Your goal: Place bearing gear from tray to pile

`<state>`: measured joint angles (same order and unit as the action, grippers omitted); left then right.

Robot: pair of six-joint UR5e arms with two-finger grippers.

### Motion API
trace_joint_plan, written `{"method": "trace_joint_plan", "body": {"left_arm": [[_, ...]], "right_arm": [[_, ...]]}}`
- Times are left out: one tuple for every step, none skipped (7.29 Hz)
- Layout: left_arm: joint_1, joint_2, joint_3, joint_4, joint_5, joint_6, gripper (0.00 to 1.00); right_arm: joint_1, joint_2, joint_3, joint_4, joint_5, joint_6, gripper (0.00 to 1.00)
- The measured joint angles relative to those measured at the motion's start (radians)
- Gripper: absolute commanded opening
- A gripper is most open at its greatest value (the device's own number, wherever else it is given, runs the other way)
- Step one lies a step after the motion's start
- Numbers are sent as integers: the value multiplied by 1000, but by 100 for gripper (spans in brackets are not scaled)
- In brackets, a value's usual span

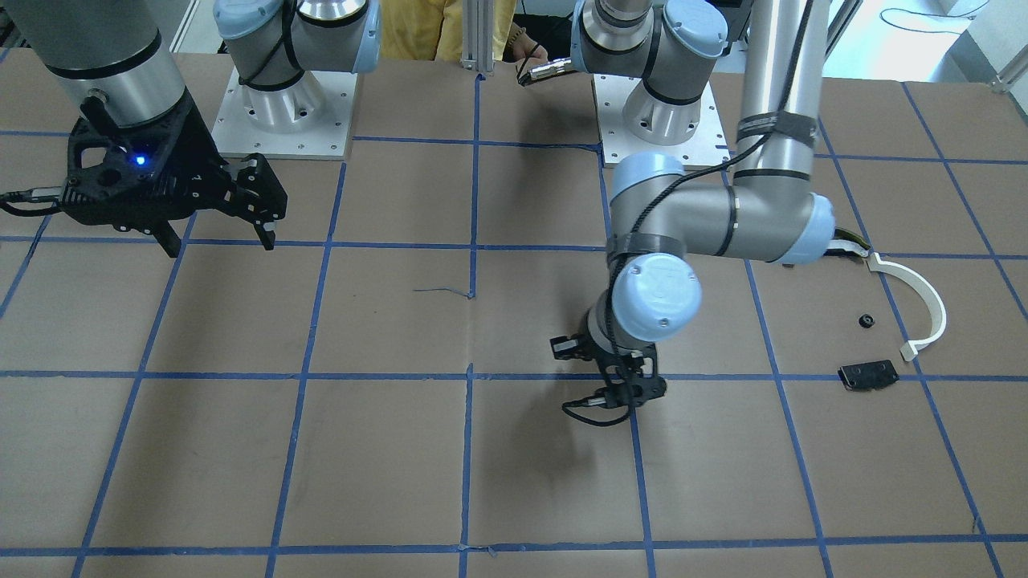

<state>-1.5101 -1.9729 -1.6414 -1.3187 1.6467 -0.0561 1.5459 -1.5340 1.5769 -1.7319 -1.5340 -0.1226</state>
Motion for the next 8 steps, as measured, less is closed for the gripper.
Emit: {"method": "trace_joint_plan", "body": {"left_arm": [[74,23,-2,-11,44,98,0],[147,48,-6,-21,70,188,0],[218,71,-13,-35,90,257,0],[288,84,-25,-50,101,296,0],[352,83,-44,-58,116,321,0],[402,74,-66,-46,134,355,0],[445,65,-84,-17,142,411,0],[491,51,-96,16,144,475,0]], "right_arm": [[0,0,0,0,0,0,100],[0,1,0,0,0,0,100],[0,1,0,0,0,-1,100],[0,1,1,0,0,-1,100],[0,1,1,0,0,-2,100],[0,1,1,0,0,-2,100],[0,1,1,0,0,-2,100],[0,1,2,0,0,-2,100]]}}
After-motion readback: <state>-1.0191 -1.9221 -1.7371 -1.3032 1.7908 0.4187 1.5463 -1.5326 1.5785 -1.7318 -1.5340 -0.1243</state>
